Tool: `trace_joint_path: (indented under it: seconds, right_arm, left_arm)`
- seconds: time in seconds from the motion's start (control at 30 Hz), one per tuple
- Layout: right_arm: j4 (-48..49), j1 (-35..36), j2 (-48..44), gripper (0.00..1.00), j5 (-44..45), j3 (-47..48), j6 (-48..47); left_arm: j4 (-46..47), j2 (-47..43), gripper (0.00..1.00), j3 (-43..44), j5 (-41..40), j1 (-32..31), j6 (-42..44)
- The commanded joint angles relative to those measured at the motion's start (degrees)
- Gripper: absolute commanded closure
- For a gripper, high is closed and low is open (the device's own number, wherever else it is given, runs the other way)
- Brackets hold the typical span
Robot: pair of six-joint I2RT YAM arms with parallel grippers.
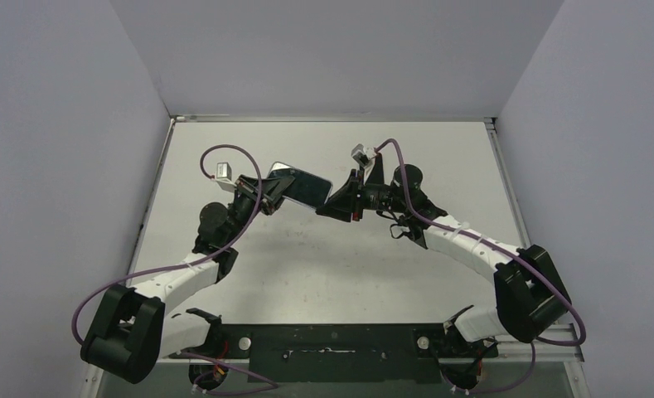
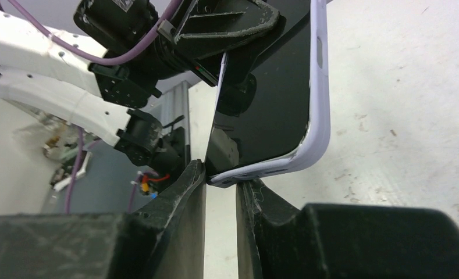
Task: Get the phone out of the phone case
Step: Remove the phone case from the phone.
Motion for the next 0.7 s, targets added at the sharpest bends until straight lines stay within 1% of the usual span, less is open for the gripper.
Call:
trace_joint_path:
  seconds: [0.0,0.13,0.23,0.33,0.43,0.5,0.53,0.6,0.67]
  right_arm:
    - [-4.05,2.80,-1.35,1.00,2.79,3.48,-23.77]
    - [-6.19,2.91,-0.82,1.00,3.99,4.47,-31.97]
    - [-7.77,2.98,-0.27,1.00,4.57,4.99,-36.36]
    - [-9.49,2.87,0.31,1.00,6.01,5.37,-38.47]
    - [-11.90,1.99,-0.86,1.00,5.64,5.13,-38.70]
    - [-13.16,1.32,-2.61,0.96,5.19,3.66,-38.66]
    - [-14.44,1.05,-3.62,0.92,5.06,3.06,-38.75]
    - [-19.33,0.46,-5.81,0.81,4.50,2.44,-39.53]
    - [-23.48,0.13,-7.78,0.70,3.62,2.09,-40.37]
  left_arm:
    - [0.57,0.85,1.00,5.17,9.10,-1.43,-3.82]
    - [3.25,2.45,1.00,5.47,13.24,-1.34,-3.72]
    - [5.47,3.49,1.00,5.68,15.89,-1.25,-3.87]
    - [5.22,3.66,1.00,6.29,17.77,-0.93,-2.08]
    - [3.46,3.57,1.00,7.06,21.05,1.88,1.29]
    - [2.13,3.41,1.00,7.59,24.68,4.56,3.98]
    - [1.53,3.33,1.00,7.89,26.06,6.01,5.51]
    - [-0.57,3.14,1.00,9.07,29.68,8.70,9.43]
    - [-4.03,3.06,1.00,11.14,33.66,10.30,15.08]
